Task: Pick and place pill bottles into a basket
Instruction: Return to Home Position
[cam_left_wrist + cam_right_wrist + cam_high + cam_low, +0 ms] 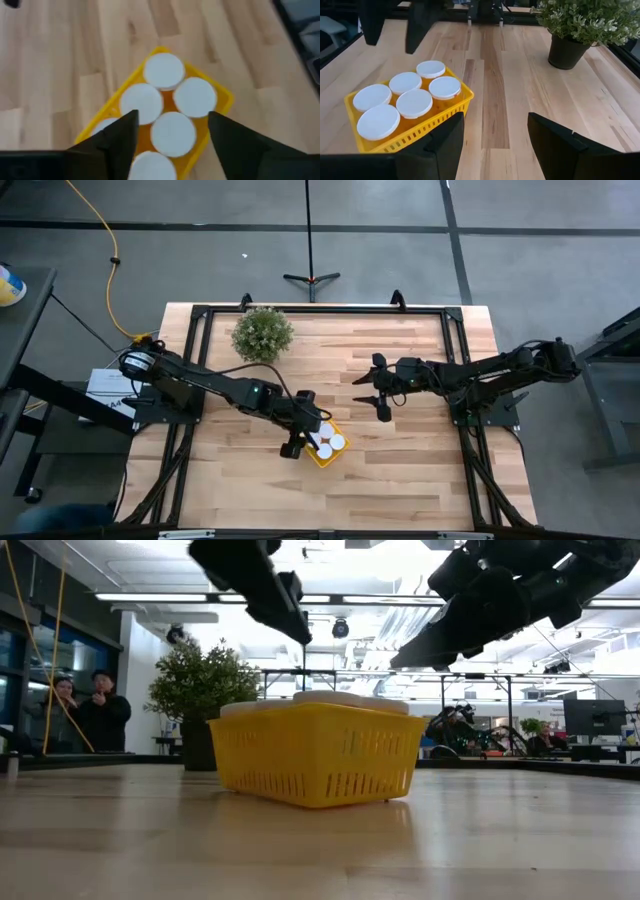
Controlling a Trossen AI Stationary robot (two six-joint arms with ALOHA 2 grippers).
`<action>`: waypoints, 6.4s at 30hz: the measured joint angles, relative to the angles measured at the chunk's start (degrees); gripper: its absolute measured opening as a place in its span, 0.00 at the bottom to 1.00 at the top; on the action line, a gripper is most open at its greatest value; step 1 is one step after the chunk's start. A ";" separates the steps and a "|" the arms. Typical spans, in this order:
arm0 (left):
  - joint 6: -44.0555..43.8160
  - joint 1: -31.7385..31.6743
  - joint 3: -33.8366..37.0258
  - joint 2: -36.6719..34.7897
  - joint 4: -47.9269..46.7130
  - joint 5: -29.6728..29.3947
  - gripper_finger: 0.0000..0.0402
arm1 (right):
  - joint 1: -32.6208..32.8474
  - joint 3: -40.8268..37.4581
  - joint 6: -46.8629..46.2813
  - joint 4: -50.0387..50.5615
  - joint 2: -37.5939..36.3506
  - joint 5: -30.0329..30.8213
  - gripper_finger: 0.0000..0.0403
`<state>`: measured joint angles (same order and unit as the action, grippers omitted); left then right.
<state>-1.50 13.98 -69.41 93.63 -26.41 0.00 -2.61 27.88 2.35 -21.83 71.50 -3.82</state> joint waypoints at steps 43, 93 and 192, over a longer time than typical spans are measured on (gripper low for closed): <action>10.05 -14.46 61.75 -49.83 59.60 -2.08 0.06 | 8.73 -5.72 -1.96 -19.18 2.10 11.32 0.52; 3.47 -1.18 64.51 -93.23 15.56 -14.71 0.06 | 4.88 -15.72 2.14 -9.94 -25.97 19.72 0.01; 6.91 -1.20 67.68 -92.64 25.83 -11.22 0.28 | 2.84 -27.39 0.65 19.02 -71.19 14.55 0.00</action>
<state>5.41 12.78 -1.74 0.99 -0.58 -11.22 0.23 0.49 3.00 -2.81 0.32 10.74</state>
